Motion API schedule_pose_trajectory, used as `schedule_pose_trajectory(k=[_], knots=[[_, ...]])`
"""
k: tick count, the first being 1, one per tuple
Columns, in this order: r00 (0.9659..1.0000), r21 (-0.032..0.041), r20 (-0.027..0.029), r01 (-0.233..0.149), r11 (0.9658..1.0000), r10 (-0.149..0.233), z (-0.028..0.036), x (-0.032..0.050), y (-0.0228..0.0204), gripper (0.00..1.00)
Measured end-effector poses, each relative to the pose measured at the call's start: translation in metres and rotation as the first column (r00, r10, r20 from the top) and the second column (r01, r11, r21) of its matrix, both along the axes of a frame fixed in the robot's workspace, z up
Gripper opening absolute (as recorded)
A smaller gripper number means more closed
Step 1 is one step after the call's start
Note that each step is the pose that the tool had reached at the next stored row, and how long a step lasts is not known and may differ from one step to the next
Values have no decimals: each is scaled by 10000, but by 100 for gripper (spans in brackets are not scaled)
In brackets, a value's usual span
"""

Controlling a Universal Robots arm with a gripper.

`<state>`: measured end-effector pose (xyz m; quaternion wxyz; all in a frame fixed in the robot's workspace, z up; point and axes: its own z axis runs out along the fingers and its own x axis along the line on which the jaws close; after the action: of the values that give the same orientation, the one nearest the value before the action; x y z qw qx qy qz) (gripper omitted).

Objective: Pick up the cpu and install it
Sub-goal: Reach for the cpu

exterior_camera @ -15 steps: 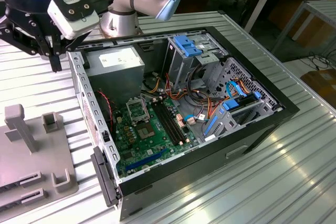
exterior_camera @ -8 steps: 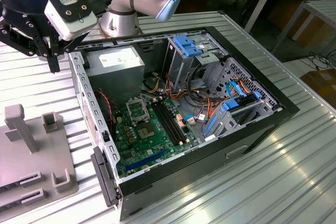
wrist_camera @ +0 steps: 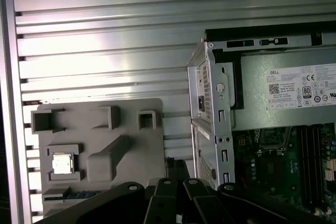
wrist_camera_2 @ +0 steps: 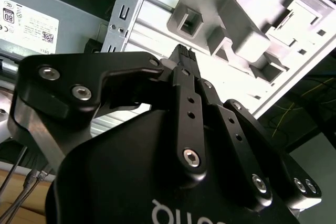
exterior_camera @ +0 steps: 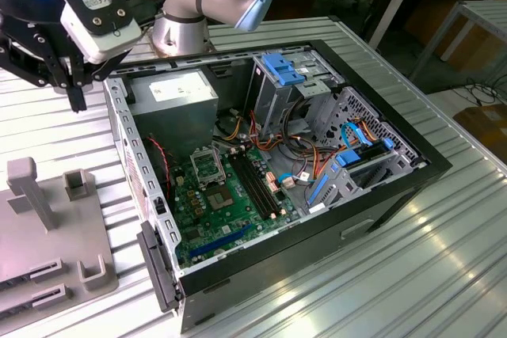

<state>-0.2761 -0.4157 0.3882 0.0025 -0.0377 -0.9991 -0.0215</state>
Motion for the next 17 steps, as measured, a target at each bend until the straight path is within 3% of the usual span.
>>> schedule_pose_trajectory(k=[17], knots=[[10000,0,-8,0,10000,0,-1,-81,-27,11]])
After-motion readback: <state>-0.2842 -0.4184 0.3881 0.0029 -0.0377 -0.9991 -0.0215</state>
